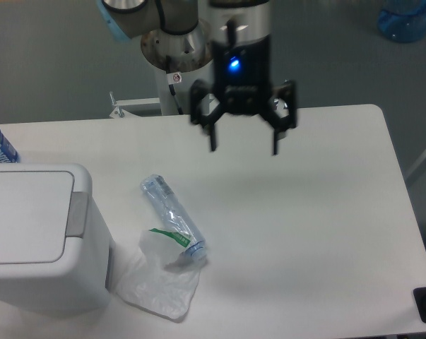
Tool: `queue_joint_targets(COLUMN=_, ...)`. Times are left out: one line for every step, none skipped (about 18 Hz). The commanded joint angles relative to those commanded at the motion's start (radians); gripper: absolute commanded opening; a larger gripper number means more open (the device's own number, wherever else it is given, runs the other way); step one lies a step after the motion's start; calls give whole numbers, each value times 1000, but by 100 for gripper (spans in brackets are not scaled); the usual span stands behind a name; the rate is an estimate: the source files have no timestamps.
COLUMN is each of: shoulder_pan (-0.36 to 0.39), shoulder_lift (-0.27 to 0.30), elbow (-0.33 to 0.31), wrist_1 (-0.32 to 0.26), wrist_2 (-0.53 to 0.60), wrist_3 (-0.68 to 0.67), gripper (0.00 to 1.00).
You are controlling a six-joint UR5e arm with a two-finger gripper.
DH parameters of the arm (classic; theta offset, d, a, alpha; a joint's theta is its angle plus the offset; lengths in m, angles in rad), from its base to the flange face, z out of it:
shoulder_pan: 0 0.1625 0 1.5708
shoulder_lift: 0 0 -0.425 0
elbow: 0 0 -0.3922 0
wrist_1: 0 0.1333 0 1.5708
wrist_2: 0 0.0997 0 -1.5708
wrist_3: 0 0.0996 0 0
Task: Open the trash can
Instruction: 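Move the open gripper down toward the white trash can lid edge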
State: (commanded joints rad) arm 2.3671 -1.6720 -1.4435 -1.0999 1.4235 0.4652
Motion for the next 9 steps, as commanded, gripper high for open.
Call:
queue_joint_targets(shoulder_pan=-23, shoulder_lift=-5, elbow=0, wrist_1=0, wrist_2=0, wrist_3=-34, gripper=100)
queue_joint_targets(shoulder_pan=-37, shoulder_lift=-6, elbow=0, wrist_1=2, wrist_2=0, wrist_3=-64, gripper=100)
queue_joint_targets(shoulder_pan=-48, shoulder_lift=-15, elbow=0, wrist_1=2, wrist_2=-2, wrist_3=-98, gripper=100)
queue_joint_targets(shoulder_pan=-60, shoulder_lift=-24, elbow=0, wrist_1=2, wrist_2=-2, wrist_3=-135, gripper=100)
queue_joint_targets(shoulder_pan=-72, shoulder_lift=-34, elbow=2, wrist_1=5, wrist_2=-5, wrist_3=-172, gripper=100)
queue_joint_targets(shoulder_pan=-84, shoulder_lift=-44, elbow=2, wrist_1=23, wrist_2=-18, wrist_3=-207, gripper=100)
queue_joint_targets(shoulder_pan=-98, shoulder_lift=-52, elbow=0, wrist_1=49, wrist_2=-46, wrist_3=-239, gripper=100)
queue_joint_targets(shoulder_pan=-106, shoulder_lift=-58, elbow=-2, wrist_1=66, wrist_2=-73, wrist_3=-275, gripper=100)
queue_joint_targets(shoulder_pan=-106, shoulder_lift=-66, elbow=-3, wrist_1=77, wrist_2=-87, wrist_3=-305, gripper=100)
